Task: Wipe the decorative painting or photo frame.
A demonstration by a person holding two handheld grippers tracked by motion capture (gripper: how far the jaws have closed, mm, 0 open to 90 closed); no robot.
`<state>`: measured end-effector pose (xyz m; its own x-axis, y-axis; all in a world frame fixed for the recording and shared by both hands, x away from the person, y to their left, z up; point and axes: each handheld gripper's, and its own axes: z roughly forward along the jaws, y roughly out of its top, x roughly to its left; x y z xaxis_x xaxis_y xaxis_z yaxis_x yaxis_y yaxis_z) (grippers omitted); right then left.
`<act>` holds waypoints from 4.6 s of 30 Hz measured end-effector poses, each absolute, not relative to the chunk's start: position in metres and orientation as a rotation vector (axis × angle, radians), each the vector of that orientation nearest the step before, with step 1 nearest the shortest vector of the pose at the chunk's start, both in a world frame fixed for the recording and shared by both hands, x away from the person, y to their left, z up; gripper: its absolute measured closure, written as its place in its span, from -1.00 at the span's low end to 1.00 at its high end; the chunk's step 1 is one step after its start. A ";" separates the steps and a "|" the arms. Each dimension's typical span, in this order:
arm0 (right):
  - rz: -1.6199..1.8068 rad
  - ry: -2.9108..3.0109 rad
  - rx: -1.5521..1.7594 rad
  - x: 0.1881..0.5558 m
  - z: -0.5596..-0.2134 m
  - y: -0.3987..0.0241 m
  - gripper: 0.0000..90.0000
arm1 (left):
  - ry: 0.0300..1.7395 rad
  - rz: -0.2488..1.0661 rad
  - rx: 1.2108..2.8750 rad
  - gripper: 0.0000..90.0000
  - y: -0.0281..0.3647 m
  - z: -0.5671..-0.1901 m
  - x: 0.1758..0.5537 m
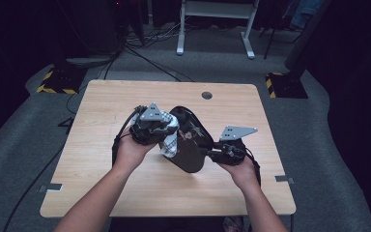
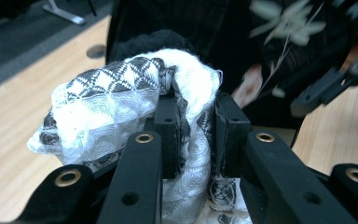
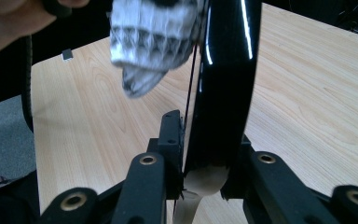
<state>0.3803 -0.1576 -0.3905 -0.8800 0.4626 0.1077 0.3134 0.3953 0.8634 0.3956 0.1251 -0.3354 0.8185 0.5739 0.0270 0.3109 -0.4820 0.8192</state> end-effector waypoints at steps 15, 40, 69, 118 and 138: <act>1.489 2.500 0.703 0.380 -0.390 -0.157 0.67 | 0.741 0.339 2.113 0.66 0.143 -0.368 0.405; 1.486 2.498 0.710 0.380 -0.390 -0.157 0.67 | 0.693 0.348 2.110 0.66 0.129 -0.369 0.395; 1.473 2.499 0.719 0.380 -0.390 -0.158 0.68 | 0.575 0.370 2.108 0.66 0.099 -0.334 0.382; 1.485 2.498 0.727 0.381 -0.391 -0.158 0.68 | 0.630 0.250 2.140 0.66 0.106 -0.391 0.381; 1.493 2.502 0.727 0.380 -0.391 -0.159 0.67 | 0.678 0.284 2.123 0.66 0.115 -0.400 0.383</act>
<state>0.3805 -0.1586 -0.3907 -0.8737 0.4704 0.1240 0.3326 0.3915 0.8580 0.3830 0.1153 -0.4005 0.8260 0.5621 -0.0411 0.3649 -0.4779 0.7990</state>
